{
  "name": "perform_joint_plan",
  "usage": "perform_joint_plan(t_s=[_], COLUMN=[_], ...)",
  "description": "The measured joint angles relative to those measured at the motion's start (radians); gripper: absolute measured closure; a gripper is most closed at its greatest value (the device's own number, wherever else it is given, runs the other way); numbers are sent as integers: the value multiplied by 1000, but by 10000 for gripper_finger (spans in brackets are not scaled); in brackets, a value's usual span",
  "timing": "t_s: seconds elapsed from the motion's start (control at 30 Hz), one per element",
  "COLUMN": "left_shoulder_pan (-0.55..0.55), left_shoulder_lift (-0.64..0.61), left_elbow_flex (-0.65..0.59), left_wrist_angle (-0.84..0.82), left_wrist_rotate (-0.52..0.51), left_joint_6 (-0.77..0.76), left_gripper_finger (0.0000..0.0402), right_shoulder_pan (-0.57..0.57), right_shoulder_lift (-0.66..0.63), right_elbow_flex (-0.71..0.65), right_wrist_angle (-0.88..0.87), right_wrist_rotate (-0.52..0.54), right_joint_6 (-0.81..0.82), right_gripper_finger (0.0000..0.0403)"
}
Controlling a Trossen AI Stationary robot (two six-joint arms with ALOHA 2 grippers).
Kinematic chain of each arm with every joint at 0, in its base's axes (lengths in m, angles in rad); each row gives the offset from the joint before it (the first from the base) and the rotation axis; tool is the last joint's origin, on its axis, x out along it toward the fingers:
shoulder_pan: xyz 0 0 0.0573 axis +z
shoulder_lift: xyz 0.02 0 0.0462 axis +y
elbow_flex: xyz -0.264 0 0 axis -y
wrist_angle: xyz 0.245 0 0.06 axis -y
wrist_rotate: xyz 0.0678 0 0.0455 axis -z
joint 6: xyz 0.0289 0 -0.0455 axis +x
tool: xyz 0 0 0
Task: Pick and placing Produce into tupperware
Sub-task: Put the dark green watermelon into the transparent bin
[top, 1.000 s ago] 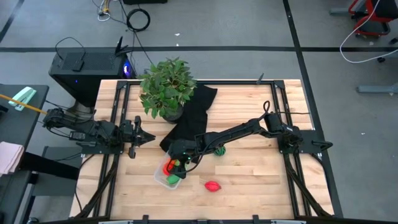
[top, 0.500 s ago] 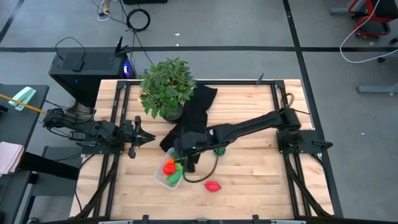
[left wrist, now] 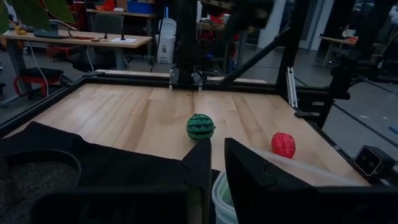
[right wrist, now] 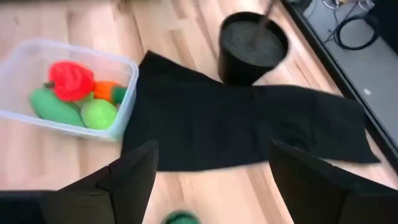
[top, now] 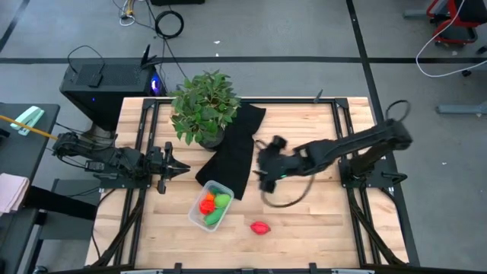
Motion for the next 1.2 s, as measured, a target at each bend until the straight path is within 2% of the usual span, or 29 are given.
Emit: perform_joint_plan(t_s=[0.1,0.2,0.3,0.37,0.43,0.57,0.6,0.67,0.73,0.8,0.9,1.0,1.07,1.2], left_shoulder_pan=[0,0,0,0,0,0,0,0,0,0,0,0,0,0], left_shoulder_lift=[0,0,0,0,0,0,0,0,0,0,0,0,0,0], left_elbow_flex=[0,0,0,0,0,0,0,0,0,0,0,0,0,0], left_wrist_angle=[-1,-1,-1,-1,-1,0,1,1,1,1,2,1,1,-1], left_wrist_rotate=[0,0,0,0,0,0,0,0,0,0,0,0,0,0], left_joint_6=[0,0,1,1,1,2,2,2,2,2,1,1,1,1], left_gripper_finger=[346,349,351,349,346,345,346,349,352,353,351,349,350,354], right_shoulder_pan=[22,54,100,126,135,88,68,28,5,3,19,27,27,26], right_shoulder_lift=[-121,-221,-326,-393,-466,-567,-577,-585,-581,-567,-529,-464,-404,-259], right_elbow_flex=[-87,-181,-300,-401,-522,-770,-814,-862,-864,-826,-714,-566,-461,-252], right_wrist_angle=[8,80,251,418,614,1074,1131,1162,1118,1000,785,548,391,76], right_wrist_rotate=[10,31,63,31,-86,-446,-499,-503,-395,-251,-17,184,242,251], right_joint_6=[48,22,-86,-178,-254,-297,-273,-211,-205,-272,-318,-245,-163,62], right_gripper_finger=[96,96,96,96,96,96,96,96,96,96,96,96,96,96])
